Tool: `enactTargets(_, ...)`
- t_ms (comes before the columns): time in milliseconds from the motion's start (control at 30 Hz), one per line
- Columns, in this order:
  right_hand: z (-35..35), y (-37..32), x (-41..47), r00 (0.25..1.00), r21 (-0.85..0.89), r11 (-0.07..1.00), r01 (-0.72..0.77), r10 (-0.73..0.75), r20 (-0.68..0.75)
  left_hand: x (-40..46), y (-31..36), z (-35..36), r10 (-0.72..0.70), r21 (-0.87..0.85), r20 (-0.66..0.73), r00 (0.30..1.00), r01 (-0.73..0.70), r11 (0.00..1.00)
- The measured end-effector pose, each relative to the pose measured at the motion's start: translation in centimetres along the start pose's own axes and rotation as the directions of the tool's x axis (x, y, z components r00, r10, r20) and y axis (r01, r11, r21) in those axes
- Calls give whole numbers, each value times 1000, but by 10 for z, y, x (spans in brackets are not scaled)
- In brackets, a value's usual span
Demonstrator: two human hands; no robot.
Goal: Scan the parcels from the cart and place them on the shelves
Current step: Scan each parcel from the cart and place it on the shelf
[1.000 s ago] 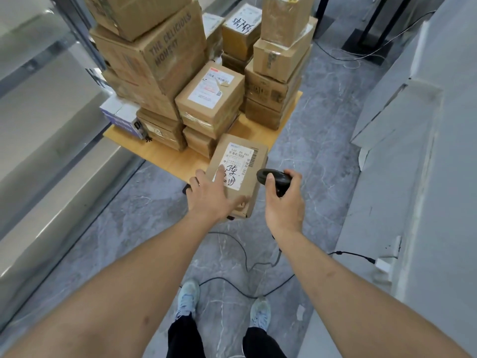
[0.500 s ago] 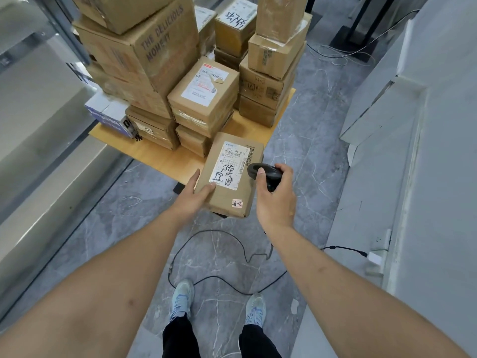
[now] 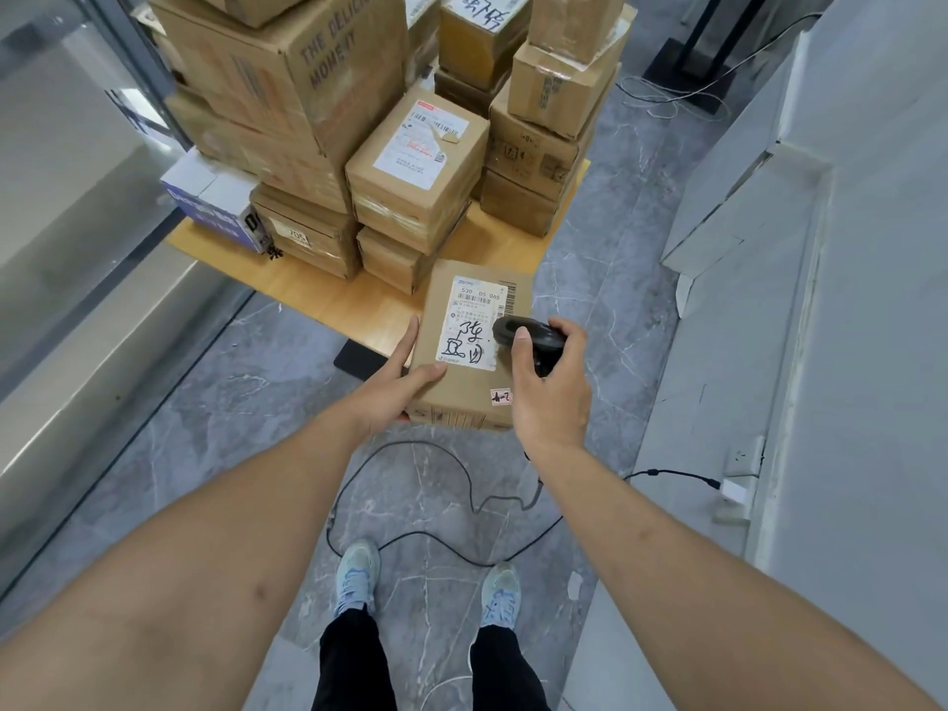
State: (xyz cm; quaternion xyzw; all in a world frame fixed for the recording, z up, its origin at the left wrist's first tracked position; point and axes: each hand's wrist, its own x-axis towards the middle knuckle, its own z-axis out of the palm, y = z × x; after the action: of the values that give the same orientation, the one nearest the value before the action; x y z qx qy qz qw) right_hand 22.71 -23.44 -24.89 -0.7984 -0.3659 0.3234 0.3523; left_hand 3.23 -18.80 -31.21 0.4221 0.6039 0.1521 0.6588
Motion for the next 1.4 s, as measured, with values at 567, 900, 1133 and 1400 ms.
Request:
enactTargets(567, 6, -61, -83, 986, 43, 999, -22, 29, -166, -86, 22, -47, 90, 187, 194, 977, -127, 974)
enactTargets(900, 0, -116, -126, 991, 66, 990, 128, -126, -43, -174, 19, -74, 184, 142, 22, 983, -185, 972)
enactTargets(1133, -1, -154, -160, 935, 99, 941, 324, -335, 118, -242, 12, -93, 302, 68, -256, 918, -294, 953)
enactTargets(1400, 13, -214, -218, 797, 172, 832, 527, -554, 238, -323, -8, -136, 436, 238, -573, 694, -369, 899)
